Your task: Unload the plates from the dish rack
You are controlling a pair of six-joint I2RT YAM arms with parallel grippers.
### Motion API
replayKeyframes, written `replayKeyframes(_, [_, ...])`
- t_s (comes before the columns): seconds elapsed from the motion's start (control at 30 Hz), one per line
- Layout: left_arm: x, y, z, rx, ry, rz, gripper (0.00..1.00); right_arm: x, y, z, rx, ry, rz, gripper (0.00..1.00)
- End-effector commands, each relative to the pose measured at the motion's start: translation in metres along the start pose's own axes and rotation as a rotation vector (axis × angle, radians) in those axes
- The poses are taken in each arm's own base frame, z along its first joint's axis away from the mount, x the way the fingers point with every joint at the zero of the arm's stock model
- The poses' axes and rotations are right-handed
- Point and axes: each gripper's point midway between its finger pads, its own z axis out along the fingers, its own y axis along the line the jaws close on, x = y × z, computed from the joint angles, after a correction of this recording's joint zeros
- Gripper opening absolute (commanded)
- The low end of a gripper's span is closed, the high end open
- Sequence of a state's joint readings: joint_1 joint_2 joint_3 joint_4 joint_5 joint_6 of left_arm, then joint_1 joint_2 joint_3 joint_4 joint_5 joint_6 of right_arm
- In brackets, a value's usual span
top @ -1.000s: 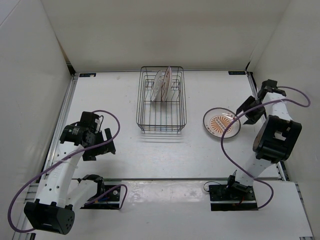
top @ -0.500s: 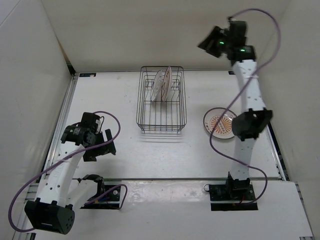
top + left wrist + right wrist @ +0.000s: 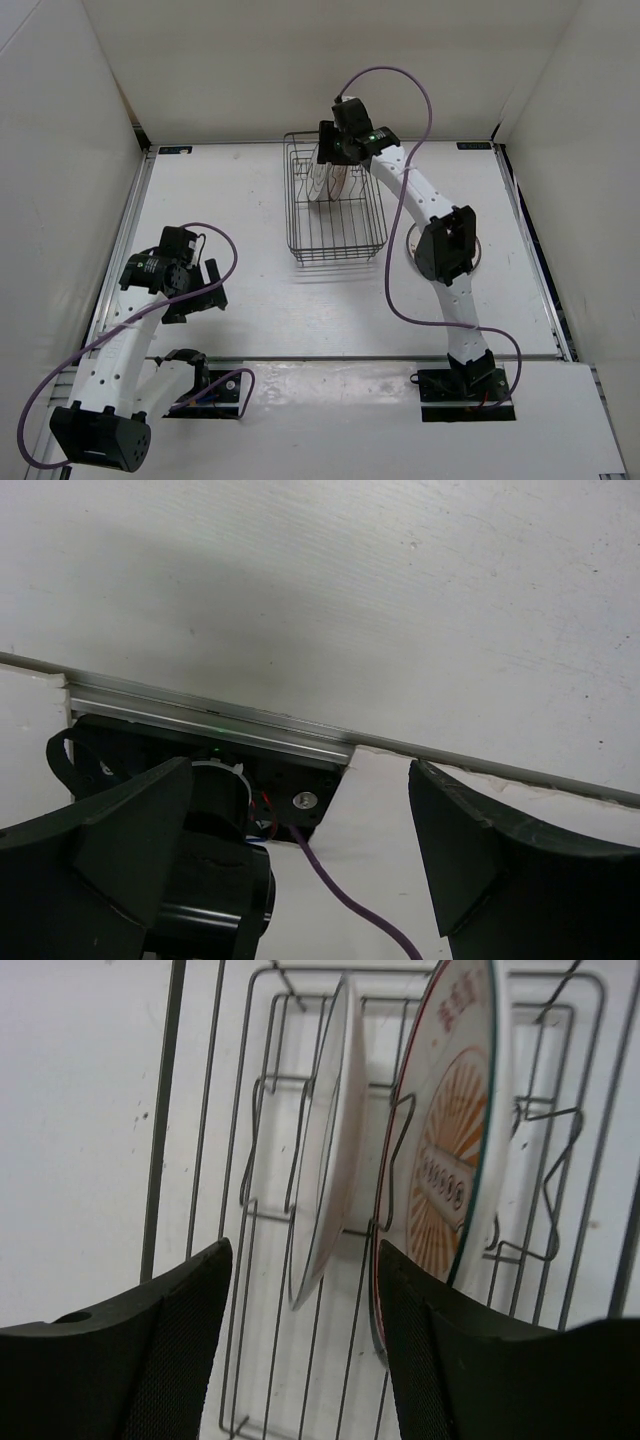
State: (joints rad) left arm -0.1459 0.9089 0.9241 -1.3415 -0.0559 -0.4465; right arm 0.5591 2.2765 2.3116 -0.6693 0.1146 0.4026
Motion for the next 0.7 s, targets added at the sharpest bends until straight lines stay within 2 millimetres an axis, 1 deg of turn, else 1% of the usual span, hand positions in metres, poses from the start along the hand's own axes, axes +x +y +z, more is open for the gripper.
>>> replayKeyframes(0.0, [-0.004, 0.009, -0.002, -0.042, -0.028, 0.012, 1.0, -0.053, -0.024, -0.017, 0.092, -0.171, -0.018, 0.64])
replayKeyframes(0.03, [-0.003, 0.013, -0.002, -0.059, -0.031, 0.012, 1.0, -0.061, -0.016, -0.02, 0.058, -0.196, -0.015, 0.64])
replayKeyframes(0.07, [-0.003, 0.014, -0.002, -0.064, -0.031, 0.012, 1.0, -0.064, -0.008, -0.022, 0.032, -0.207, -0.003, 0.64])
replayKeyframes(0.1, [-0.004, 0.014, -0.003, -0.067, -0.035, 0.015, 1.0, -0.079, -0.004, -0.03, 0.016, -0.258, 0.01, 0.66])
replayKeyframes(0.17, [-0.003, 0.017, -0.003, -0.077, -0.035, 0.009, 1.0, -0.093, 0.002, -0.04, 0.002, -0.306, 0.054, 0.68])
replayKeyframes(0.2, [-0.002, 0.017, -0.002, -0.08, -0.033, 0.01, 1.0, -0.111, 0.006, -0.055, -0.016, -0.368, 0.06, 0.69])
replayKeyframes(0.23, [-0.002, 0.017, -0.002, -0.078, -0.032, 0.011, 1.0, -0.116, 0.005, -0.058, -0.011, -0.384, 0.072, 0.69])
replayKeyframes(0.27, [-0.002, 0.017, -0.002, -0.079, -0.031, 0.008, 1.0, -0.126, 0.002, -0.068, 0.01, -0.424, 0.067, 0.69])
replayKeyframes(0.33, [-0.002, 0.016, -0.001, -0.079, -0.028, 0.009, 1.0, -0.136, -0.01, -0.077, 0.063, -0.459, 0.051, 0.69])
replayKeyframes(0.4, [-0.003, 0.015, 0.0, -0.078, -0.027, 0.007, 1.0, -0.131, -0.025, -0.073, 0.118, -0.44, 0.01, 0.69])
replayKeyframes(0.43, [-0.002, 0.015, -0.001, -0.075, -0.026, 0.007, 1.0, -0.124, -0.029, -0.068, 0.134, -0.417, -0.006, 0.69])
replayKeyframes(0.47, [-0.003, 0.014, 0.001, -0.071, -0.022, 0.007, 1.0, -0.111, -0.037, -0.063, 0.16, -0.366, -0.027, 0.69])
replayKeyframes(0.5, [-0.003, 0.014, 0.0, -0.07, -0.022, 0.004, 1.0, -0.104, -0.043, -0.058, 0.189, -0.34, -0.063, 0.69])
replayKeyframes(0.53, [-0.003, 0.013, 0.0, -0.064, -0.024, 0.004, 1.0, -0.096, -0.043, -0.055, 0.197, -0.318, -0.076, 0.69])
replayKeyframes(0.57, [-0.002, 0.012, 0.001, -0.062, -0.019, 0.007, 1.0, -0.08, -0.052, -0.049, 0.231, -0.264, -0.083, 0.69])
replayKeyframes(0.6, [-0.002, 0.013, 0.001, -0.064, -0.017, 0.004, 1.0, -0.072, -0.054, -0.046, 0.251, -0.242, -0.087, 0.69])
replayKeyframes(0.67, [-0.002, 0.012, 0.0, -0.063, -0.017, 0.003, 1.0, -0.055, -0.065, -0.04, 0.3, -0.2, -0.089, 0.66])
